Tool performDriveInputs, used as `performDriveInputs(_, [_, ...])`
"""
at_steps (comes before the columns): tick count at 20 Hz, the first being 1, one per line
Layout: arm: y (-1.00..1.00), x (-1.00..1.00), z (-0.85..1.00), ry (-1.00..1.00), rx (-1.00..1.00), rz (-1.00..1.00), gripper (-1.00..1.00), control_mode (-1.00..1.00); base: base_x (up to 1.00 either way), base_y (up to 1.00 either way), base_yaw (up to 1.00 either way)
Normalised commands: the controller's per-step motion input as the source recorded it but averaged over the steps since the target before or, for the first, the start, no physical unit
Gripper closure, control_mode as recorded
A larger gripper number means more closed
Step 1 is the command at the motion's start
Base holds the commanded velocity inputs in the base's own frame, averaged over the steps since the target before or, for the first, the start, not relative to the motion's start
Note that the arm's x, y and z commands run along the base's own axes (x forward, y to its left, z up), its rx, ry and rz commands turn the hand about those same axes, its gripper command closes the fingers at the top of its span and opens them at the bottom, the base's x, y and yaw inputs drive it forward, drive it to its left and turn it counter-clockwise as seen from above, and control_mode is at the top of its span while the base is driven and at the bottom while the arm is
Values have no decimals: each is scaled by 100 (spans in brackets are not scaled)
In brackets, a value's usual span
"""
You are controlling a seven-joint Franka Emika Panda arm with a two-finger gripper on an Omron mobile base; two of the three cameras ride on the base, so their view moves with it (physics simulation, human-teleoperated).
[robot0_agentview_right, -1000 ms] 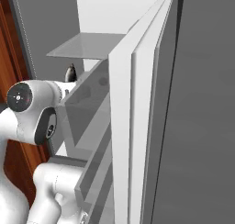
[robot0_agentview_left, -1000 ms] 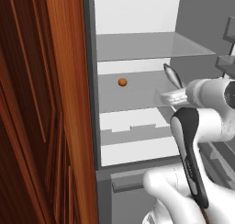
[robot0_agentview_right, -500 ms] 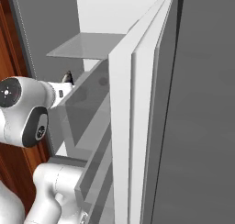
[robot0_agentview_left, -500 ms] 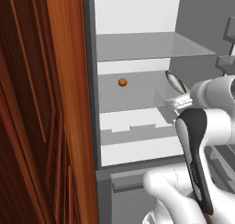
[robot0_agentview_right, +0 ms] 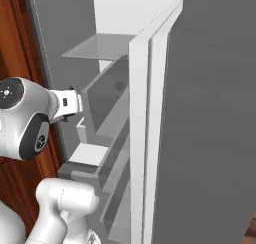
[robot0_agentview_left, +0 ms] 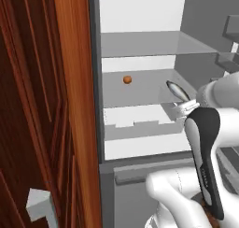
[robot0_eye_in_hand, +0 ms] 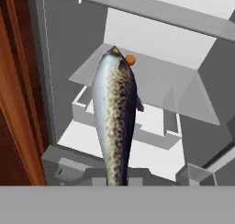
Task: Take the fish out of the fridge, briefly rinse it in the sink, and place it on the tray next to the sink.
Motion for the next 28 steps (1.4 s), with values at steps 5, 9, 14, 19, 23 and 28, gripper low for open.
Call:
performDriveInputs(5, [0,0,0,0,0,0,100,100,-100,10,35])
performDriveInputs(9, [0,0,0,0,0,0,100,100,-100,0,50])
performDriveInputs(14, [0,0,0,0,0,0,100,100,-86,1,64])
performDriveInputs(19, [0,0,0,0,0,0,100,100,-58,4,75])
performDriveInputs(23, [0,0,0,0,0,0,100,100,-51,13,78])
performDriveInputs(28, [0,0,0,0,0,0,100,100,-60,2,77])
